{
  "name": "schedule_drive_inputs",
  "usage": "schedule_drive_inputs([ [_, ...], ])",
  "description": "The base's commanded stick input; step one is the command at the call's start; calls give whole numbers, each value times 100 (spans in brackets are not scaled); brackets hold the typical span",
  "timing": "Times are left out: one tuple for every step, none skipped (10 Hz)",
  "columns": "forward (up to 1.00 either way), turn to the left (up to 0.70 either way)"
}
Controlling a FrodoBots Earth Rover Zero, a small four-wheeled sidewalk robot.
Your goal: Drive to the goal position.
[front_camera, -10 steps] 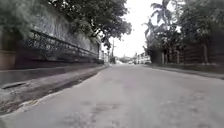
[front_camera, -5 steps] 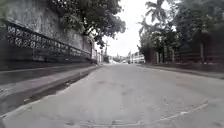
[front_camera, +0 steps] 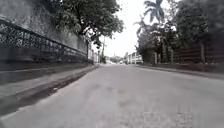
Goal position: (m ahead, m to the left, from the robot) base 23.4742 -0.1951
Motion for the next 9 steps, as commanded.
schedule_drive_inputs([
  [100,0],
  [100,-1],
  [100,-2],
  [100,-2],
  [100,-1],
  [100,0],
  [100,0],
  [100,2],
  [100,9],
])
